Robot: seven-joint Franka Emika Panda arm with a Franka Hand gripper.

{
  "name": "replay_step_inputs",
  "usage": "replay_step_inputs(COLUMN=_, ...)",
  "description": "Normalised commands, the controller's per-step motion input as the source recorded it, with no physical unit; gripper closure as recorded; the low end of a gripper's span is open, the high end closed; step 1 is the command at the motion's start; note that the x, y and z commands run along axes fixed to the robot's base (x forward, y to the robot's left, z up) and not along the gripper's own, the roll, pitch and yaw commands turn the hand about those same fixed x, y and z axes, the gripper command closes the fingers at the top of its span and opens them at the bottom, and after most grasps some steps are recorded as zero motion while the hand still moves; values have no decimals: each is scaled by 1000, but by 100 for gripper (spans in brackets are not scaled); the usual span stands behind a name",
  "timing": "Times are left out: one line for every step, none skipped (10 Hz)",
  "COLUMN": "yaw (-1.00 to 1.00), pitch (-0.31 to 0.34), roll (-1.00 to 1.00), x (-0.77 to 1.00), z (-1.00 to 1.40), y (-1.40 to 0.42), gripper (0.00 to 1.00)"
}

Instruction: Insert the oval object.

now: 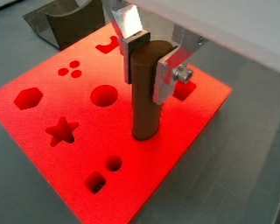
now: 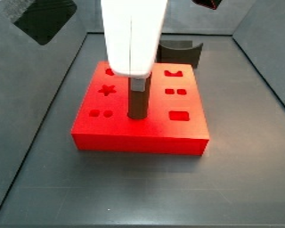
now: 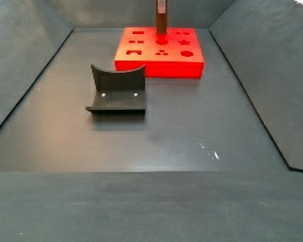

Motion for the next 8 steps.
replay_step_inputs(yaw=89, pitch=-157, roll=171, x=-217, z=-703, y=-66, gripper=100)
replay_step_inputs(yaw=89, pitch=-107, roll=121, x=-189, z=-534, y=-3, gripper=100)
replay_step_inputs(yaw=0, pitch=0, roll=6, x=0, z=0, y=0, gripper=100)
replay_step_inputs(yaw=0, pitch=0, roll=4, x=0, z=0, y=0, gripper=100)
replay_step_inputs(yaw=0, pitch=0, roll=27, x=0, z=0, y=-77, gripper=100)
replay_step_inputs(yaw=0, pitch=0, roll=21, x=0, z=-14, y=-94, gripper=100)
replay_step_inputs(yaw=0, pitch=0, roll=6, x=0, z=-34, y=-51, gripper=100)
replay_step_inputs(yaw=0, pitch=0, roll=0, x=0, z=0, y=0, gripper=100)
